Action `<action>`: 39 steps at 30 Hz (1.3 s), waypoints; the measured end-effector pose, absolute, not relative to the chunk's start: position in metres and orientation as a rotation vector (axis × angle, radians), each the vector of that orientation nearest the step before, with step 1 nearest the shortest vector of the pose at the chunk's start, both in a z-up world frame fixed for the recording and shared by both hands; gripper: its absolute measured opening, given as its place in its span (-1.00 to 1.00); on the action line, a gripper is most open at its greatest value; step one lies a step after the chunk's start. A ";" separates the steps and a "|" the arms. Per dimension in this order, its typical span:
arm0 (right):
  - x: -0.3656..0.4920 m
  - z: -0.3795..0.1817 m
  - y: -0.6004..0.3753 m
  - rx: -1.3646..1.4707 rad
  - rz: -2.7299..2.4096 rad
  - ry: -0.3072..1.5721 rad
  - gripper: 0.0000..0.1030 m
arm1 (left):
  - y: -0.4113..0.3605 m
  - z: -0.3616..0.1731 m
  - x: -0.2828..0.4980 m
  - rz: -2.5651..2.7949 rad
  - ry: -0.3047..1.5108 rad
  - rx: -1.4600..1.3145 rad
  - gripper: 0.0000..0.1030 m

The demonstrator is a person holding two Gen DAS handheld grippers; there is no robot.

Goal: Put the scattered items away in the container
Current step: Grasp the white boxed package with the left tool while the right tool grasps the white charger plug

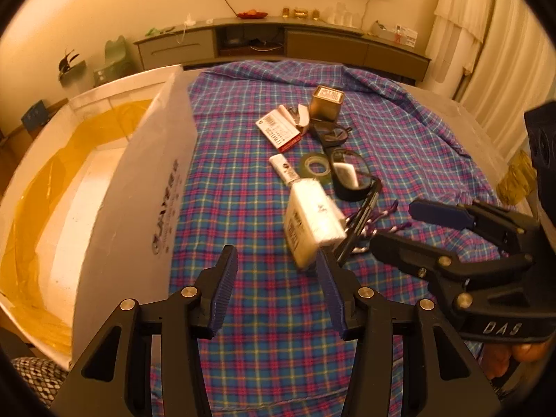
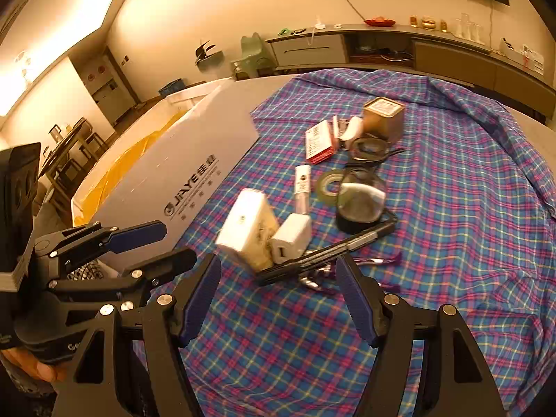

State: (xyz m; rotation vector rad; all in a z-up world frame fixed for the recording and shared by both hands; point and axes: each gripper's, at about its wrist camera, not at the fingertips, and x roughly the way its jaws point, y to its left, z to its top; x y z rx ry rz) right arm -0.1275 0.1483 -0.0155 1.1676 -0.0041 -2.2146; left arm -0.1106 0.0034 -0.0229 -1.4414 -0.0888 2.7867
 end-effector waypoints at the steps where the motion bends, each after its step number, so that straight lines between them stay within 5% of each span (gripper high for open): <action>1: -0.129 -0.016 0.150 1.167 -2.221 -0.002 0.35 | 0.005 -0.023 -0.115 2.783 -0.095 -1.442 -0.01; 19: -0.146 -0.040 0.155 1.167 -2.251 0.100 0.35 | 0.010 -0.042 -0.153 2.676 -0.180 -1.474 0.08; 22: -0.143 -0.042 0.151 1.143 -2.266 0.136 0.33 | -0.006 -0.061 -0.154 2.646 -0.317 -1.515 0.07; 24: -0.142 -0.041 0.151 1.124 -2.270 0.116 0.27 | -0.016 -0.066 -0.153 2.634 -0.381 -1.508 0.01; 29: -0.146 -0.040 0.134 1.097 -2.255 0.114 0.27 | -0.025 -0.060 -0.152 2.654 -0.370 -1.413 -0.49; 34: -0.149 -0.047 0.107 1.104 -2.245 0.206 0.14 | -0.039 -0.060 -0.151 2.631 -0.394 -1.380 -0.53; 39: -0.163 -0.066 0.089 1.184 -2.249 0.242 -0.56 | -0.046 -0.059 -0.148 2.614 -0.419 -1.367 -0.54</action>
